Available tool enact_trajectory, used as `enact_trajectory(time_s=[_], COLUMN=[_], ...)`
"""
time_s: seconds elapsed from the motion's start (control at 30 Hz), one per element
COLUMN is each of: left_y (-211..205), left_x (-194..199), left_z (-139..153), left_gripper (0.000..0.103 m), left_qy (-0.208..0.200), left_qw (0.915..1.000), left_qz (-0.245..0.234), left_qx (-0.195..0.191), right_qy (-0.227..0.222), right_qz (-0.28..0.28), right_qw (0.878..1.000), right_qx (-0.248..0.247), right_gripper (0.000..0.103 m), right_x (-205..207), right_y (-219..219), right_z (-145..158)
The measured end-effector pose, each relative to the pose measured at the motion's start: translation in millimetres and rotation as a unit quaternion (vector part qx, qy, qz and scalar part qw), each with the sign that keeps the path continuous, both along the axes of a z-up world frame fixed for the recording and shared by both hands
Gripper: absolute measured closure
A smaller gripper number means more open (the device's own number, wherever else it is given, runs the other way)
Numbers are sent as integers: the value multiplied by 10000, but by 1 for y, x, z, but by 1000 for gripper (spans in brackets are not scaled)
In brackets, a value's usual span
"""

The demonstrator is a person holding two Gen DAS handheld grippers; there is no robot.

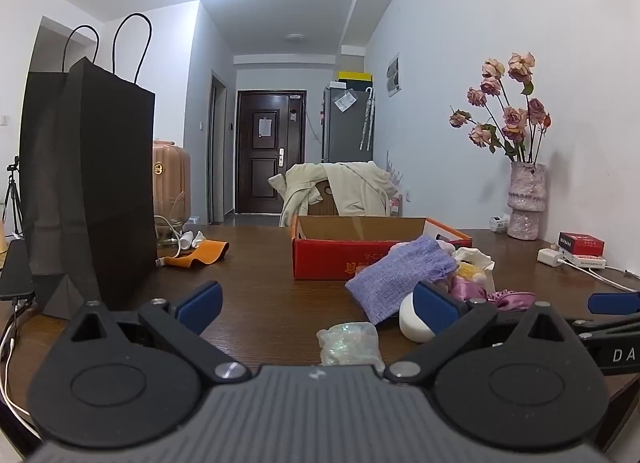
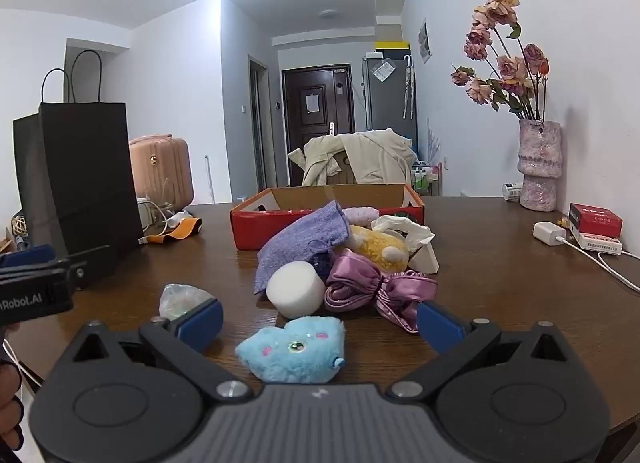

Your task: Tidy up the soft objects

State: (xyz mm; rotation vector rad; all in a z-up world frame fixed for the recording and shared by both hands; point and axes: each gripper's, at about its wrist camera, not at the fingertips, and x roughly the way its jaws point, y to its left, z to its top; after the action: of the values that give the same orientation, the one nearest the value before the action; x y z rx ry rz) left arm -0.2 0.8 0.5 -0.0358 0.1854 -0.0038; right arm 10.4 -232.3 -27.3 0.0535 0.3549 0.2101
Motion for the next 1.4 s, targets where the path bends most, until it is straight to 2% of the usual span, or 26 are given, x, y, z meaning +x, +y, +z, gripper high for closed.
enact_trajectory(time_s=[0.37, 0.4, 0.73, 1.4], left_y=[5, 5, -2, -4], left_x=[-4, -3, -1, -2], left_z=[11, 3, -3, -1], left_gripper=[0, 0, 0, 0], left_qy=[-28, -53, -20, -16], left_qw=[9999, 10000, 9999, 9999], left_qz=[6, 7, -17, -48], left_qx=[120, 66, 127, 161], right_qy=[-96, -97, -79, -88], right_qz=[-104, -106, -167, -147], right_qw=[9999, 9999, 9998, 9999], right_qx=[-7, 1, 12, 13], right_gripper=[0, 0, 0, 0], right_x=[-2, -2, -3, -3], right_y=[-3, -2, -6, -5], right_z=[1, 2, -2, -2])
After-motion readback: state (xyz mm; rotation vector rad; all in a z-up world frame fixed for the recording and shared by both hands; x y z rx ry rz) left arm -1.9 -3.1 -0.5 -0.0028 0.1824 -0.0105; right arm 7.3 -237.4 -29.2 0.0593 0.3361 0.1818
